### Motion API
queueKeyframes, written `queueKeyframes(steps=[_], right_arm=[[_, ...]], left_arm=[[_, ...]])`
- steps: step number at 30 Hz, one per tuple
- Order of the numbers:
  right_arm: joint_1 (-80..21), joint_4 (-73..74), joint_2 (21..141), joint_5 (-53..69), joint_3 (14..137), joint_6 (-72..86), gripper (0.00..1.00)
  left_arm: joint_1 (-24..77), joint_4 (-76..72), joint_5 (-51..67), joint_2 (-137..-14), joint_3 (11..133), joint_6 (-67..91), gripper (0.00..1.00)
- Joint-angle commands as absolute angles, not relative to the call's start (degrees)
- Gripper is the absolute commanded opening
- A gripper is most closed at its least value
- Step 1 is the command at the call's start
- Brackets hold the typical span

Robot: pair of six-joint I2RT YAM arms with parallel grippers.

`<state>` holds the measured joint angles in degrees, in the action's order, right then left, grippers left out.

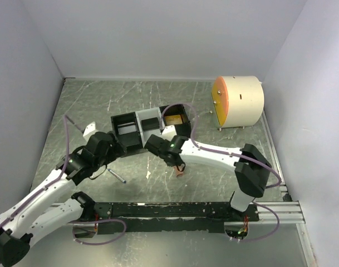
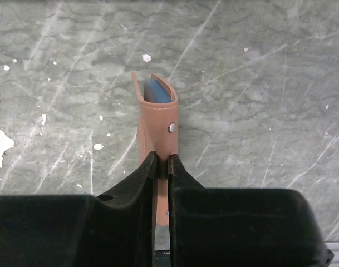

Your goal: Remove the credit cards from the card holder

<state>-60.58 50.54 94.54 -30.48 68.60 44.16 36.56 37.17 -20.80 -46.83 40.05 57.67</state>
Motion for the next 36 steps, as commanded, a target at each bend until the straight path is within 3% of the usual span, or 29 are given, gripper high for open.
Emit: queueKeyframes(steps=[1,9,17,22,27,36], right_arm=[[-64.02,56.78,99.12,-37.21,73.28,47.12,0.00],[-65.10,61.22,101.70,-43.46,76.54,45.75,0.03],[-65.98,56.53,105.78,-36.16,78.89,41.26,0.04],[-66.12,47.25,105.18,-24.10,78.63,33.54,0.15],[-63.27,34.35,97.63,-7.89,73.11,29.91,0.42],[-47.22,33.15,87.63,-6.71,61.92,34.48,0.45]], left_arm=[[36.78,45.62,-29.43,-43.05,41.55,63.29,0.96],[36.78,54.23,-35.74,-41.17,45.26,67.32,0.96],[36.77,61.50,-40.39,-39.84,48.47,71.03,0.96],[36.83,62.51,-41.69,-38.01,49.50,70.59,0.96],[36.82,61.15,-40.88,-38.54,50.10,67.64,0.97],[36.82,39.75,-21.04,-42.95,46.31,50.34,0.95]])
